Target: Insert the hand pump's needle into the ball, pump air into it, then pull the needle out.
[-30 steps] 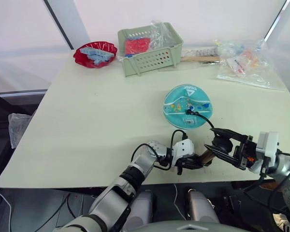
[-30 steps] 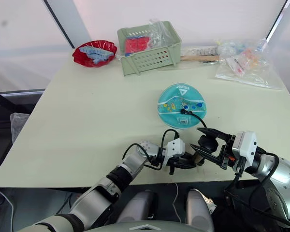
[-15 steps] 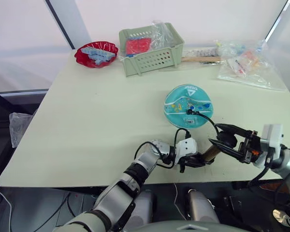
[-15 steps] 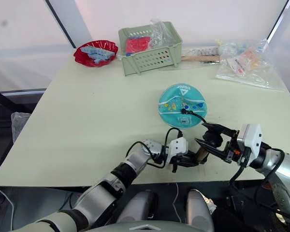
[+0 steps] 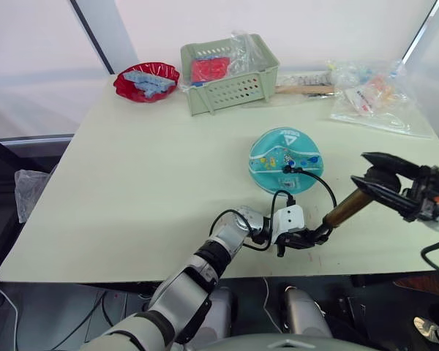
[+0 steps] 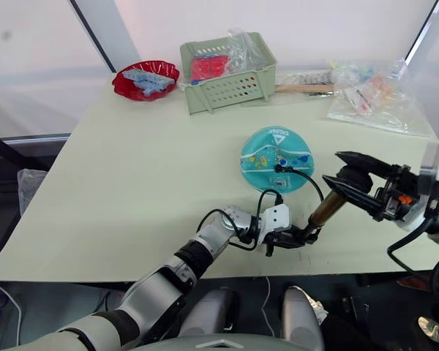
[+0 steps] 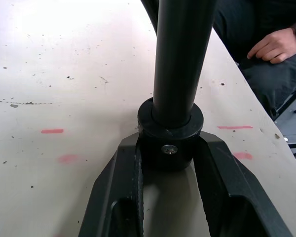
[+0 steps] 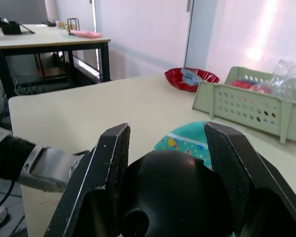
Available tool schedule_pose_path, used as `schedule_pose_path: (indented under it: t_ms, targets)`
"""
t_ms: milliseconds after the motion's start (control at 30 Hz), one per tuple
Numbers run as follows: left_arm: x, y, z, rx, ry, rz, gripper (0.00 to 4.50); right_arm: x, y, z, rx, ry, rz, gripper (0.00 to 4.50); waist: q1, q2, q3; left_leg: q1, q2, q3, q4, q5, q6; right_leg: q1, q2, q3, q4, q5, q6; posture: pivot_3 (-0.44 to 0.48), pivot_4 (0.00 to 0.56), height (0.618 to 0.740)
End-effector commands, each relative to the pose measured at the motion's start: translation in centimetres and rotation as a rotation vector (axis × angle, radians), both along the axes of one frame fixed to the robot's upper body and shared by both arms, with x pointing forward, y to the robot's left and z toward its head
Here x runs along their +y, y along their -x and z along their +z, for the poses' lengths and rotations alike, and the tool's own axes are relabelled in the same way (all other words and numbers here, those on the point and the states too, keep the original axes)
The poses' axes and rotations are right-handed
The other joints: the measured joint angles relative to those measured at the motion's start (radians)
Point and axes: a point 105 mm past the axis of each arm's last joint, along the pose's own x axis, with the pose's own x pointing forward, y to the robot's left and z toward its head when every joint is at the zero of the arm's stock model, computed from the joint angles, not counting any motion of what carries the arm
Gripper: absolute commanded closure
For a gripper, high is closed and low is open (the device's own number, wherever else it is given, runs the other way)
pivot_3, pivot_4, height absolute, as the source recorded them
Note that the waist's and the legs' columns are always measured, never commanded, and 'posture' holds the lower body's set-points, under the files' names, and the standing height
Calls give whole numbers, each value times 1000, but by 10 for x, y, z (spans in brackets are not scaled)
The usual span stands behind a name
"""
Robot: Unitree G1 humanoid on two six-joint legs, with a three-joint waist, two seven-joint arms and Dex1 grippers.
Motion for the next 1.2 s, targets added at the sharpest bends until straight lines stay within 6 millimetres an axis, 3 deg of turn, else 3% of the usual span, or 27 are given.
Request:
schedule_pose_path:
  t_ms: [33, 300, 600, 1000, 1200]
  targets:
    - [20, 9, -35, 45, -138, 17, 3540, -5, 12, 55, -168, -11, -14, 2594, 0, 0, 0, 0, 0, 0, 0, 0, 0, 0, 0, 0, 0, 0, 0, 0, 150, 737]
    - [19, 11, -34, 42, -124, 16, 3540, -3, 19, 77, -151, -31, 2, 2594, 6, -2, 0, -2, 1, 0, 0, 0, 0, -1, 0, -1, 0, 0, -1, 0, 150, 737]
    - [17, 13, -35, 52, -122, 14, 3540, 8, 6, 14, 24, 51, -21, 2594, 12, -6, -3, -1, 1, -1, -1, 0, 0, 0, 0, -2, -1, 0, 0, 0, 150, 737]
    - [18, 9, -35, 36, -104, 39, 3540, 13, 5, -92, 205, 62, -70, 2594, 10, -19, -18, 4, 4, -1, -1, 0, 0, 4, 2, -3, -1, -1, 0, 0, 150, 737]
    - [18, 9, -35, 31, -101, 42, 3540, 22, 2, -129, 245, 48, -99, 2594, 10, -20, -23, 5, 5, -2, -1, 0, 0, 4, 3, -4, -1, -1, 0, 0, 150, 737]
